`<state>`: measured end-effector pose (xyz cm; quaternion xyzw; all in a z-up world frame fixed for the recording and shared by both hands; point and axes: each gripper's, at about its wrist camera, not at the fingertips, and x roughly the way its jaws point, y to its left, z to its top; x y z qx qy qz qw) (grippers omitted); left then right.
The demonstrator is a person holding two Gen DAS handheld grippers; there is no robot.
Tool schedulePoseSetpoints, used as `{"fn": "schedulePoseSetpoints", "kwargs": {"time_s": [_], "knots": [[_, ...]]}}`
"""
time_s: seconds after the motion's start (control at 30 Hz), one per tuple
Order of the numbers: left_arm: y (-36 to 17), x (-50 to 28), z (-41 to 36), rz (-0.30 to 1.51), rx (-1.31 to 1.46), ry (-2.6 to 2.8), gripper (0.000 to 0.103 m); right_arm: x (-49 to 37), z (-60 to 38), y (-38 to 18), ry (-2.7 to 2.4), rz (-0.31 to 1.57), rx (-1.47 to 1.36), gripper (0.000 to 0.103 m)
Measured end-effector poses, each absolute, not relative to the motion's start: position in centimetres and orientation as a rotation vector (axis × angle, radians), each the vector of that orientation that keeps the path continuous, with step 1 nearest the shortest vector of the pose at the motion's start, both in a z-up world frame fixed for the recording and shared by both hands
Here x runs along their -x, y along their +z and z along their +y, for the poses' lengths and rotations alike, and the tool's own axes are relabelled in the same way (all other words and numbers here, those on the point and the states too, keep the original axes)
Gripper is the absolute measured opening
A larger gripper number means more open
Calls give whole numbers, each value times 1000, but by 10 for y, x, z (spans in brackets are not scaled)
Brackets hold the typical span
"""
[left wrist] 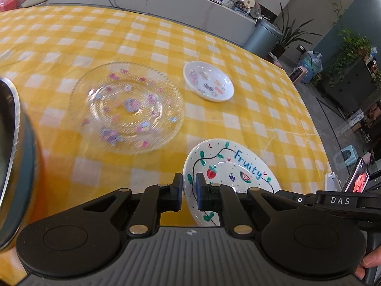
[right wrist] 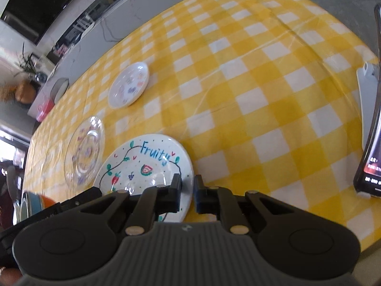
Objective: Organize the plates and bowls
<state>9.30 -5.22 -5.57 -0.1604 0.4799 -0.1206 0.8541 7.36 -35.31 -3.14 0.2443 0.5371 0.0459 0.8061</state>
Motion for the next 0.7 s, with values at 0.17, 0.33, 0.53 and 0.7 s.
{"fn": "schedulePoseSetpoints", "kwargs": {"time_s": [0.17, 0.33, 0.53, 0.7], "knots": [[-59, -83, -45, 1022, 353, -239, 12, -66, -343, -28, 115, 1168, -467, 9], [-62, -77, -44, 1013, 336, -218, 12, -68, -334, -34, 125, 1208, -428, 9], [-65, -75, -46, 1022, 314, -209, 12, -70, -328, -40, 125, 1252, -392, 10], [-70, -76, -46, 1052, 295, -198, 13, -70, -326, -40, 128, 1246, -386, 9]]}}
